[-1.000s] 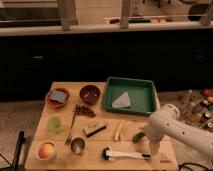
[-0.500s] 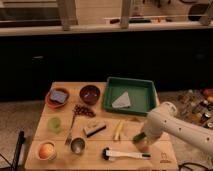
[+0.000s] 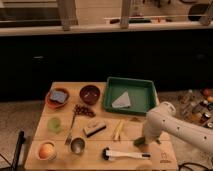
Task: Place pepper in purple bowl
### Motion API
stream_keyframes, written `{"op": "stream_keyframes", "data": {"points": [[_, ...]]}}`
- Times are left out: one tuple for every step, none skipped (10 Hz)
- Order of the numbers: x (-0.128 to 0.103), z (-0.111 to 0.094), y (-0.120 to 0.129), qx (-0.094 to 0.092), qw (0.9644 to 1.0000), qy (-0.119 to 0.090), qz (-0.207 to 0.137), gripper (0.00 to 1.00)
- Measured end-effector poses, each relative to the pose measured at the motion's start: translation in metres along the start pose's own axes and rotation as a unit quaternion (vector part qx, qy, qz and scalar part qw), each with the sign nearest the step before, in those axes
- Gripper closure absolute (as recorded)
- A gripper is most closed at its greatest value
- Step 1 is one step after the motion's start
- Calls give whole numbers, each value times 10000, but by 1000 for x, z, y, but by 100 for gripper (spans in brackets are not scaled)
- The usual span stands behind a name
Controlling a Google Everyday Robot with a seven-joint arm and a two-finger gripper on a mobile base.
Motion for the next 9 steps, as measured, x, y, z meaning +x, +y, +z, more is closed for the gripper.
{"op": "stream_keyframes", "data": {"points": [[0, 0, 0, 0, 10000, 0, 1, 100], [-1, 0, 0, 15, 10000, -1, -11, 100], [-2, -1, 1, 22, 10000, 4, -27, 100], [-1, -3, 3, 24, 10000, 21, -24, 100], [0, -7, 5, 58, 10000, 41, -24, 100], [0, -10, 4, 91, 9999, 47, -31, 100], [-1, -15, 3, 134, 9999, 50, -51, 100], [-1, -21, 3, 184, 9998, 54, -54, 100], [0, -26, 2, 222, 9997, 51, -52, 100]]}}
